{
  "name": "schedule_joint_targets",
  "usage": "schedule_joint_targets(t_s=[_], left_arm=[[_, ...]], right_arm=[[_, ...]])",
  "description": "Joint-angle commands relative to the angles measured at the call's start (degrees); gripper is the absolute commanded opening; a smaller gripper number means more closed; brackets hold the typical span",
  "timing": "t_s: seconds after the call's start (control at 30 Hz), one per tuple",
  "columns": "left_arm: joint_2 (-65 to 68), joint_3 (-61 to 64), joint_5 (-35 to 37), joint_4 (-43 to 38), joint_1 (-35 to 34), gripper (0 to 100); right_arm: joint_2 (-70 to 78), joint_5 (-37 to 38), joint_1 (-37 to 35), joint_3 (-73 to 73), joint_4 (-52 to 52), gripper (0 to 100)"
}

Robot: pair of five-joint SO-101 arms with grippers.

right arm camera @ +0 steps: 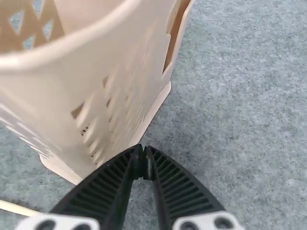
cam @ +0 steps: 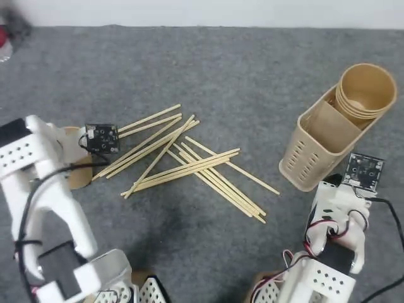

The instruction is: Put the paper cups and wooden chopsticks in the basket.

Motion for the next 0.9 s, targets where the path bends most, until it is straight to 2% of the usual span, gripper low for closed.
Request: schedule_joint_targets(t_s=[0.0, 0.1, 0.23, 0.37, 0.5, 0.6, 0.7, 0.87], left_arm=[[-0.97, -3.74, -5.98, 6.86, -2.64, 17], [-0.53, -4.62, -6.15, 7.65, -2.81, 23], [-0.35, -3.30, -6.15, 5.27, -2.73, 24], [-0.35, 2.07, -6.15, -0.79, -2.81, 23], [-0.44, 8.04, -6.15, -6.77, -2.64, 15], [-1.05, 8.04, -6.24, -8.18, -1.58, 1], [-1.05, -0.66, -1.23, -3.43, -0.44, 1], [-0.88, -24.22, 9.67, 13.36, 6.59, 1]], right_arm=[[-0.13, 0.79, -0.31, -0.53, -1.19, 0.8], [-0.13, 0.79, -0.31, -0.53, -1.19, 0.8], [-0.13, 0.79, -0.31, -0.53, -1.19, 0.8], [-0.13, 0.79, -0.31, -0.44, -1.19, 0.8], [-0.13, 0.79, -0.31, -0.44, -1.19, 0.8], [-0.13, 0.79, -0.31, -0.44, -1.19, 0.8], [-0.13, 0.79, -0.31, -0.53, -1.19, 0.8], [-0.13, 0.79, -0.31, -0.53, -1.19, 0.8]])
